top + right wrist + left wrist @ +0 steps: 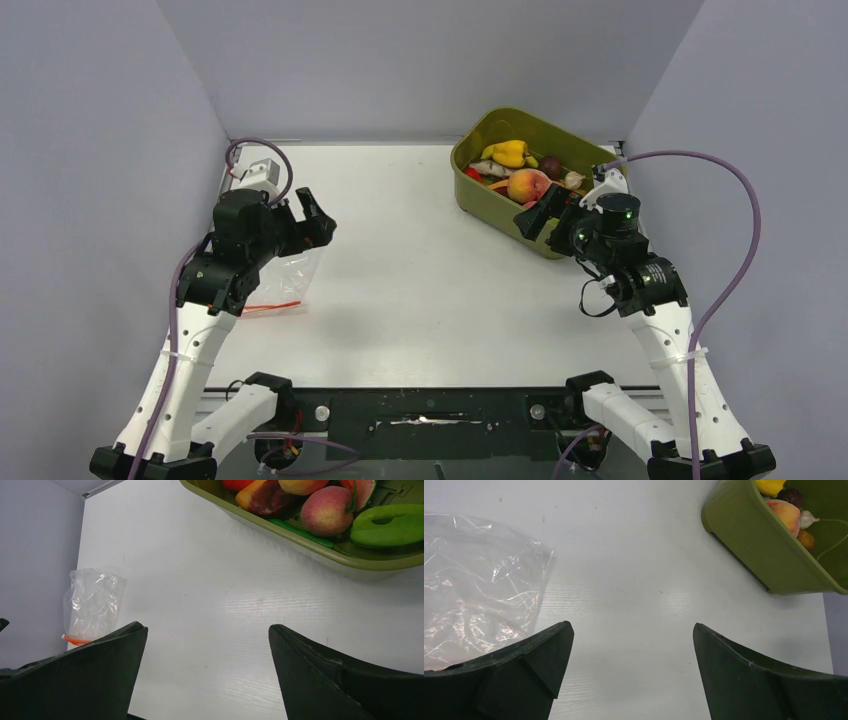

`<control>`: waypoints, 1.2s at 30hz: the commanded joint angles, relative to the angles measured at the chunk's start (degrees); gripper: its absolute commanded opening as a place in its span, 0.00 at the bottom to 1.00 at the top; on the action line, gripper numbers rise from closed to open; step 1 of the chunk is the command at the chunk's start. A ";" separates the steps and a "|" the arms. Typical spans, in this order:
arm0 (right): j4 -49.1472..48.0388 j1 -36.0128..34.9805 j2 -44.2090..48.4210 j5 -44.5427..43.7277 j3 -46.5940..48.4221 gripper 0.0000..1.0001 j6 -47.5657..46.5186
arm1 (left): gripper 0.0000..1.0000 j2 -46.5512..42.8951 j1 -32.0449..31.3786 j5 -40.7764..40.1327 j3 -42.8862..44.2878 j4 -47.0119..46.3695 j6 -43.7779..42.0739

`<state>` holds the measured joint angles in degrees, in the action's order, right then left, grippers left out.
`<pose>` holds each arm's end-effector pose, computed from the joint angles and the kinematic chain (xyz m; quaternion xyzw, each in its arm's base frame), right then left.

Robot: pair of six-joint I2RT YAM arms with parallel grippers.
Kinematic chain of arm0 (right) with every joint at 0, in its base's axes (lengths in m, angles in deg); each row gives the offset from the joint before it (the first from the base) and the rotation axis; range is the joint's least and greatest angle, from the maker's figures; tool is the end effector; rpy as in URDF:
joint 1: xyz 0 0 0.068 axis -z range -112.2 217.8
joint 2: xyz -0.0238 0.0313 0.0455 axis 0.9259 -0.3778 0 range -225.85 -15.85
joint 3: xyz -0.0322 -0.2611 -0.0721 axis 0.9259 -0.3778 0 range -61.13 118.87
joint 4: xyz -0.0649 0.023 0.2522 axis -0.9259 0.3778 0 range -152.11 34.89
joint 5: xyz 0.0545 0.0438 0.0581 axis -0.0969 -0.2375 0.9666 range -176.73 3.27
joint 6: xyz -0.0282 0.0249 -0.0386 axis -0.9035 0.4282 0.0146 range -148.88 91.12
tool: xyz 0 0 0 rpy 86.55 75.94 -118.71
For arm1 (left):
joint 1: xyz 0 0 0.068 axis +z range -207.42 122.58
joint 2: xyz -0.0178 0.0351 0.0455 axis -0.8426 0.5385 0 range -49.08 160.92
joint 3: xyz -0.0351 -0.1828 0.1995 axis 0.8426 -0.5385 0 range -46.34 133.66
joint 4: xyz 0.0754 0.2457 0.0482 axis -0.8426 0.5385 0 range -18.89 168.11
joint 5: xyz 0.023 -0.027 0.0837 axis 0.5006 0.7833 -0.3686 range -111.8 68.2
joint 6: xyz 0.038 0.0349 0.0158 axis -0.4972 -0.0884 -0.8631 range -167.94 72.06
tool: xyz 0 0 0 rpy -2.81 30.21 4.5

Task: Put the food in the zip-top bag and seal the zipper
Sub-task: Pick up the zipper food storage bag at the center of the board.

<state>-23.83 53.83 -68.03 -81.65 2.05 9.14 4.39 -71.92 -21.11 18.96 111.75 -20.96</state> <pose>0.1783 0.0474 0.3774 0.1551 0.8392 0.2618 0.4507 0.1803 -0.0472 0.3817 -0.0905 0.8560 -0.1851 0.4742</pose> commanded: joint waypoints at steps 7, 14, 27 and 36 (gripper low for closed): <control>-1.06 -0.36 0.67 -0.79 1.00 0.97 0.17 | 0.91 0.21 0.42 -6.78 0.04 -2.78 1.45; -1.17 -0.41 1.84 -2.69 0.56 0.98 -1.35 | 0.90 4.33 0.62 -11.54 -1.18 -2.32 4.17; -5.66 -0.54 2.54 4.24 -1.25 0.98 -1.19 | 0.73 23.29 13.25 -16.69 -5.25 -3.87 7.73; -5.30 -0.57 1.91 5.38 -0.59 0.97 -1.05 | 0.74 32.95 14.15 -14.21 -7.20 -9.44 3.77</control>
<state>-25.71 53.76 -66.24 -77.67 0.48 8.64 34.95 -58.11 -35.34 10.56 107.58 -15.23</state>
